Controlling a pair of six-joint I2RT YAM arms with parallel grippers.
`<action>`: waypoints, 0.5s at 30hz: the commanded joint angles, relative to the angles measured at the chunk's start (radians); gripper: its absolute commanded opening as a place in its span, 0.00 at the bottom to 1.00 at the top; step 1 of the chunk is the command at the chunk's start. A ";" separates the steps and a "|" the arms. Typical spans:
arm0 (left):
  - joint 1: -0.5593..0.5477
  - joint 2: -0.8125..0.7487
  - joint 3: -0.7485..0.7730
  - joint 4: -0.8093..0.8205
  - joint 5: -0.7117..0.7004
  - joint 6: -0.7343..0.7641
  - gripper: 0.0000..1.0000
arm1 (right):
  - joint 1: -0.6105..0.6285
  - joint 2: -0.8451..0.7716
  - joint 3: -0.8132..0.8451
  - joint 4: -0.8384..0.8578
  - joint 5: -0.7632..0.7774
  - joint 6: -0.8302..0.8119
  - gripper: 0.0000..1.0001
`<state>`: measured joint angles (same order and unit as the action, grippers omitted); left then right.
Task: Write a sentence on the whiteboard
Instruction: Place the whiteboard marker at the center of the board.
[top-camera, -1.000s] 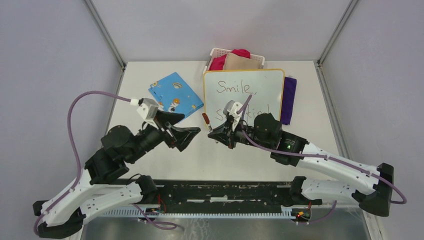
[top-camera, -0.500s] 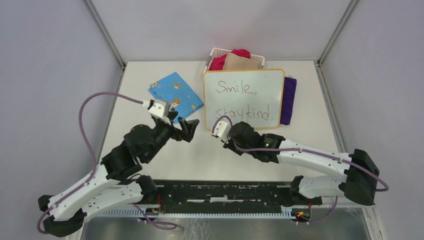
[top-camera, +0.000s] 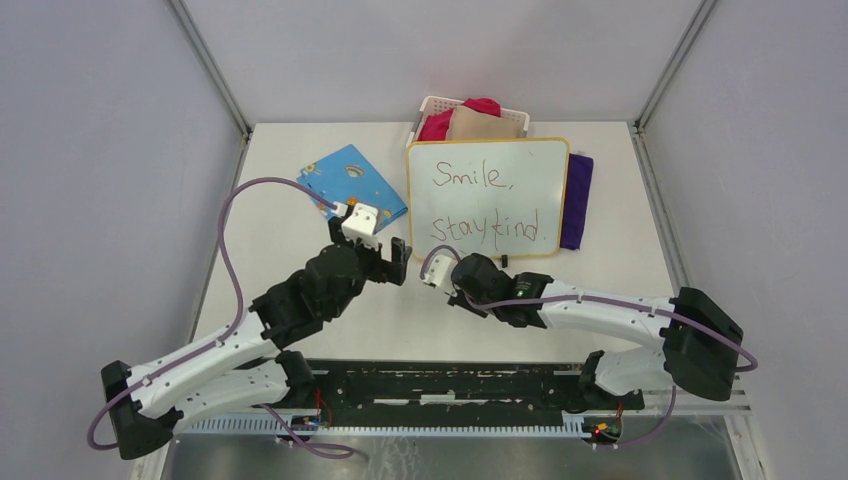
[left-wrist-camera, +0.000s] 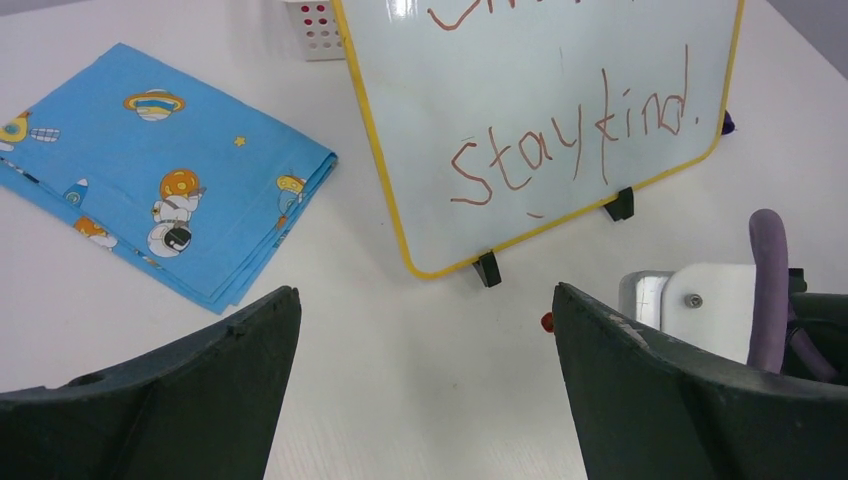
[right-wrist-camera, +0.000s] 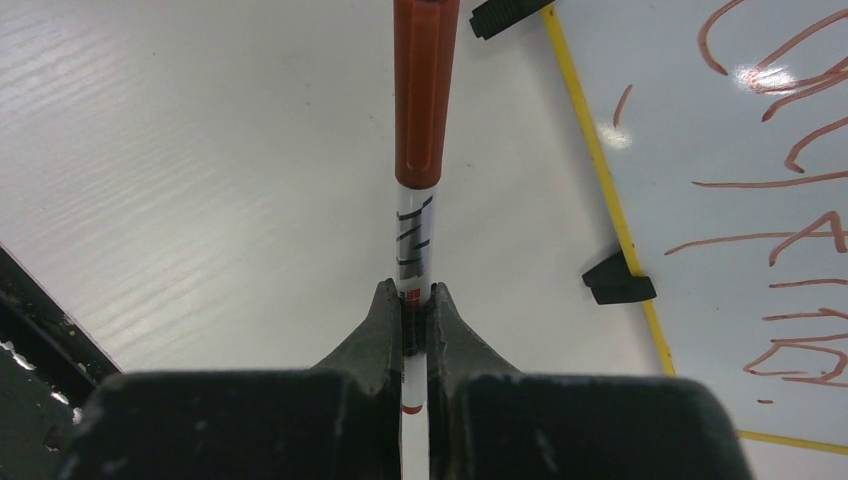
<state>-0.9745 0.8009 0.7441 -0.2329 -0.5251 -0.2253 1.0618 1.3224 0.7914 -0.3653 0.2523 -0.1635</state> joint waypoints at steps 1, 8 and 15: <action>0.001 0.023 0.043 0.027 -0.067 0.058 1.00 | -0.002 0.018 -0.007 0.038 0.017 -0.007 0.00; 0.000 -0.046 0.020 0.028 -0.092 0.085 1.00 | 0.001 0.078 0.028 -0.022 -0.022 -0.030 0.00; 0.001 -0.181 -0.031 0.070 -0.144 0.097 1.00 | 0.022 0.144 0.095 -0.096 0.023 -0.046 0.00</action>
<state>-0.9745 0.6727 0.7265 -0.2283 -0.6044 -0.1768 1.0706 1.4437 0.8146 -0.4137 0.2382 -0.1856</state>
